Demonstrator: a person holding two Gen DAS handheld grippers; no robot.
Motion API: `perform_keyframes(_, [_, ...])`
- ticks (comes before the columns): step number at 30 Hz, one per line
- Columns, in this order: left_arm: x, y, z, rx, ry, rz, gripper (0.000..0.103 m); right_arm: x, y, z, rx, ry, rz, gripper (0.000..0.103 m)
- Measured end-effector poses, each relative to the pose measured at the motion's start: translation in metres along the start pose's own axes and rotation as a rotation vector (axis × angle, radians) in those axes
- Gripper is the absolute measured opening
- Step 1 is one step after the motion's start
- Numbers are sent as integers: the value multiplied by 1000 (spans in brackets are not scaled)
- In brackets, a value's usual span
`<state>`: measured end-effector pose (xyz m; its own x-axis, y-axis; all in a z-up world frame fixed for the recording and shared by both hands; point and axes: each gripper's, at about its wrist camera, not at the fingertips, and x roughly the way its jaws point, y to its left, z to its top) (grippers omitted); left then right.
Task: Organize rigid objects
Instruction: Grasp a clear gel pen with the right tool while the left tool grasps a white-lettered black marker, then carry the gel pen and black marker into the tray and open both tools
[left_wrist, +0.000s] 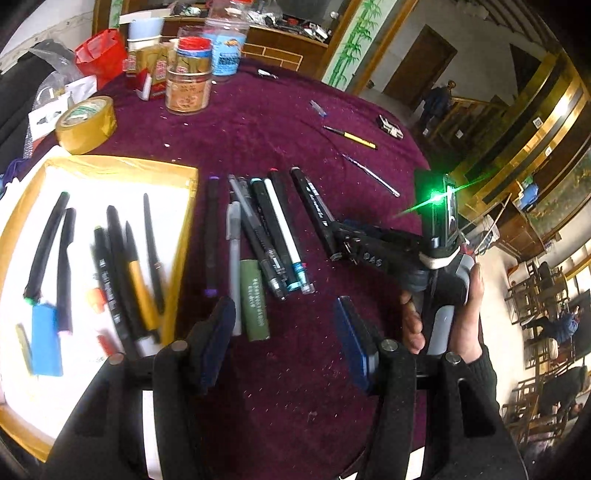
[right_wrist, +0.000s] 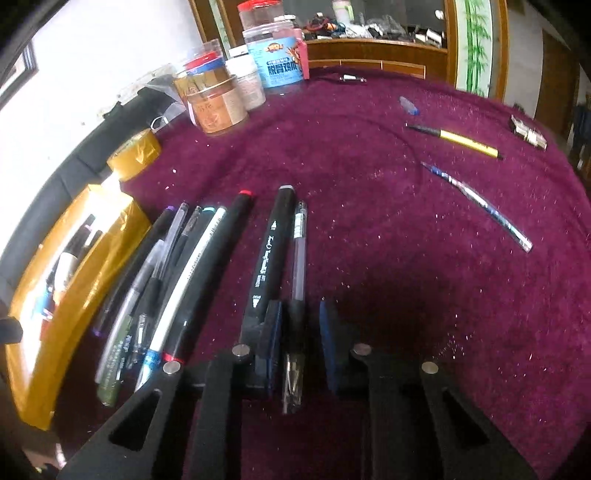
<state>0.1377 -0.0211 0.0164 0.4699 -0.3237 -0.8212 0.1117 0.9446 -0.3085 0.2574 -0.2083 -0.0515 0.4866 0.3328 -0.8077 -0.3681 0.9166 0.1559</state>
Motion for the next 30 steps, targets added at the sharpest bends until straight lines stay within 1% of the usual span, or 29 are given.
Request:
perform_keyframes(2, [9,-8,8,10,18,-5,54,0,7,-1,-64,11,-48,14])
perform_keyframes(3, [14,-12,12,18,21,-5,54,-1,6,-2,-65,19,-58,10])
perform_keyframes(5, [24,-21,20,37,27,12,54,-5,-5,-1,-10,34,-35,9])
perform_keyframes(6, [29,-24,23,41,34,14,54,-8,-14,-1,26,37,-37,9])
perform_keyframes(9, [46,-34,32,52,68,0,54,-14,-42,-2,142,29,-32,9])
perform_keyframes(11, [60,-42,40,63,88,2,54,-21,-57,-1,206,5,-10,9])
perform_keyframes(15, [91,-53,55,73,126,33,54,-44,-79,-1,304,-79,37,10])
perform_keyframes(20, [127,-58,70,61,159,82,53,-54,-86,0,361,-139,34,10])
perform_keyframes(24, [149,-64,79,81,187,107,42,-52,-87,0,371,-140,26,10])
perform_keyframes(25, [157,-65,80,81,208,121,31,-51,-86,0,368,-138,23,10])
perform_keyframes(26, [163,-65,80,72,221,137,27,-52,-85,-1,364,-138,25,10])
perform_keyframes(27, [161,-66,82,71,189,153,20,-52,-84,-1,362,-140,27,10])
perform_keyframes(28, [162,-65,83,67,194,145,17,-53,-83,0,359,-146,29,10])
perform_keyframes(30, [160,-61,81,61,192,127,15,-54,-83,-1,350,-157,34,10])
